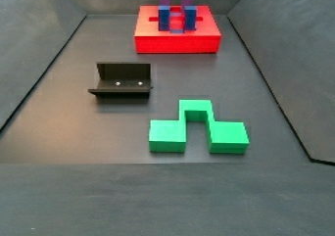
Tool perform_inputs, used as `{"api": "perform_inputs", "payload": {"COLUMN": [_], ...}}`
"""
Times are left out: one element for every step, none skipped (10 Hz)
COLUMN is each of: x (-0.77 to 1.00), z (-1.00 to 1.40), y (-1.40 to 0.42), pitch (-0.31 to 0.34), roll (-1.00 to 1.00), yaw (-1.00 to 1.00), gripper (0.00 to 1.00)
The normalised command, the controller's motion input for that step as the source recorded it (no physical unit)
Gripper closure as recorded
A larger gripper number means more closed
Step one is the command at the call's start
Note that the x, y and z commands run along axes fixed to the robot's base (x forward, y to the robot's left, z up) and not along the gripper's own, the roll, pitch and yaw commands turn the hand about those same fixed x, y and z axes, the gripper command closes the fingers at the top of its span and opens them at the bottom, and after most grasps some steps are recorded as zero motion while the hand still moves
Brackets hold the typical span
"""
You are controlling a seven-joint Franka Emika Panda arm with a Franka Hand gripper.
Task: Pick up the yellow object. Move up. Move to above the board. Insert the yellow object.
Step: Insert the yellow object.
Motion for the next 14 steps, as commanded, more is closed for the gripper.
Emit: {"api": "perform_inputs", "payload": {"x": [0.01, 0.19, 0.09, 0.17, 0.28, 0.19, 0.05, 0.04, 0.0, 0.0, 0.0, 0.08, 0.11, 0.06], "z": [-0.73, -0.66, -0.56, -0.51, -0.52, -0.51, -0.54, -0.49, -0.47, -0.43, -0.39, -0.37, -0.36, -0.31], "y": [-0.1, 0.01, 0.0, 0.0, 0.0, 0.0, 0.0, 0.0, 0.0, 0.0, 0.0, 0.0, 0.0, -0.02], "pitch": [0.0, 0.009, 0.081, 0.139, 0.121, 0.101, 0.076, 0.064, 0.053, 0.029, 0.034, 0.027, 0.02, 0.02], "roll": [0.16, 0.09, 0.2, 0.29, 0.25, 0.25, 0.25, 0.22, 0.2, 0.13, 0.12, 0.1, 0.09, 0.08], "yaw": [0.0, 0.0, 0.01, 0.09, 0.1, 0.08, 0.18, 0.2, 0.25, 0.24, 0.26, 0.2, 0.15, 0.1], "gripper": [1.0, 1.0, 1.0, 1.0, 1.0, 1.0, 1.0, 1.0, 1.0, 1.0, 1.0, 1.0, 1.0, 1.0]}}
